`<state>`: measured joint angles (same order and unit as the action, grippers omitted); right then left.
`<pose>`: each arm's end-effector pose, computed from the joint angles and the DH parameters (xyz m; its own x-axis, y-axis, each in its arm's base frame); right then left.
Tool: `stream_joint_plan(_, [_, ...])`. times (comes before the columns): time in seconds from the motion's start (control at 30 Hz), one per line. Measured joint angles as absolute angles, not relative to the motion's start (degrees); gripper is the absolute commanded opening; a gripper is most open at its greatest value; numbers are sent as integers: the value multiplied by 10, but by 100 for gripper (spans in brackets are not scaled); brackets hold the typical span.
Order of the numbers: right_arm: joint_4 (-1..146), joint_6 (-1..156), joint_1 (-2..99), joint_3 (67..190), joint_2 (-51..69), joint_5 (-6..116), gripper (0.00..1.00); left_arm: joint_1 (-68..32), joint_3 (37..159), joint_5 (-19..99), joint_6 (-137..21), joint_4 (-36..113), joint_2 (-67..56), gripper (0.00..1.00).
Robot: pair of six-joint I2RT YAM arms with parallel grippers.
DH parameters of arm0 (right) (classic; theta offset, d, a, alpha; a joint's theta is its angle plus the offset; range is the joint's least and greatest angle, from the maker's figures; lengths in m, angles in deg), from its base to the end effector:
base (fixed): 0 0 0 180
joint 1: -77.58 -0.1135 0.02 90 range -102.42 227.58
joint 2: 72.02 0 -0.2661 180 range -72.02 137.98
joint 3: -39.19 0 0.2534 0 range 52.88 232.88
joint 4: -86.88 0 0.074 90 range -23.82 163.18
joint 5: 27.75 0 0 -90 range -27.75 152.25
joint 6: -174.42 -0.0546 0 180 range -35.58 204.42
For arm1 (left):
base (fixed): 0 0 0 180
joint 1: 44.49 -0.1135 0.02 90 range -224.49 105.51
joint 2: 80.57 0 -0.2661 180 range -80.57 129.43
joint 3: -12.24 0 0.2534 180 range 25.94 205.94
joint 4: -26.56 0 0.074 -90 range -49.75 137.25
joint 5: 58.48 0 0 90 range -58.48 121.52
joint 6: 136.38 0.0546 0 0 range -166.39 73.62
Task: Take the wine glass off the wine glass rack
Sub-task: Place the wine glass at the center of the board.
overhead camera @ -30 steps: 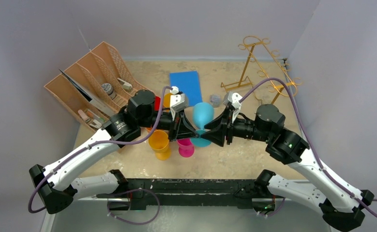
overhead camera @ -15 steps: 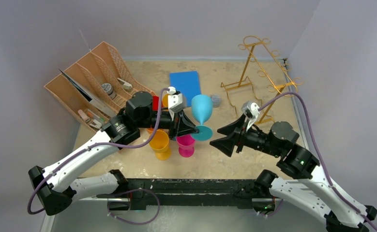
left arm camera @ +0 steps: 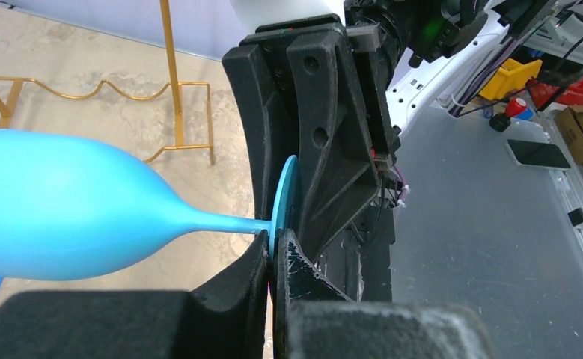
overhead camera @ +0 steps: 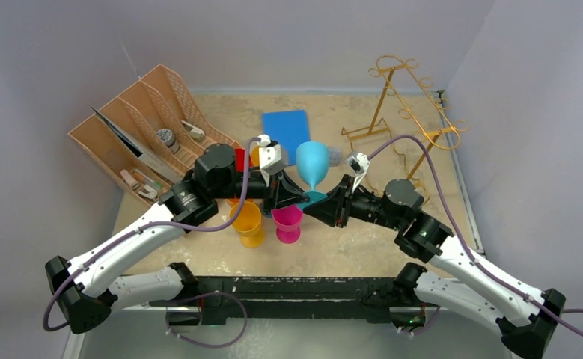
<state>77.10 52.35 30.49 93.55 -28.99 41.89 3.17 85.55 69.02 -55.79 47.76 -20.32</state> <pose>0.1216 0.1587 0.3483 -0.4747 0.2205 -0.8521 -0.7923 0.3145 0.5228 0.1444 -0.2079 0.3852 -0.2563 0.0887 -0.9625 0.9634 0.1048 -0.2469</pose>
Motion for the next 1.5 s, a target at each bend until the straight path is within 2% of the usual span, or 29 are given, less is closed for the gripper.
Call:
stream_joint_plan(0.13, [811,513,304,923,-295,412,8,32,852,684,-558,473,-209,0])
stream_joint_plan(0.27, [841,508,303,908,-308,400,2,32,852,682,-563,470,-215,0])
stream_joint_plan(0.7, [854,512,303,894,-323,392,0,37,842,676,-577,458,-220,0])
stream_joint_plan(0.9, [857,546,304,894,-324,379,0,36,842,670,-577,466,-222,35])
stream_joint_plan(0.97, [852,574,304,894,-323,372,0,36,843,664,-578,482,-222,44])
stream_joint_plan(1.27, [808,789,304,910,-300,313,0,36,859,610,-582,543,-241,59])
stream_joint_plan(1.5, [718,998,304,929,-283,275,0,36,884,545,-576,597,-271,70])
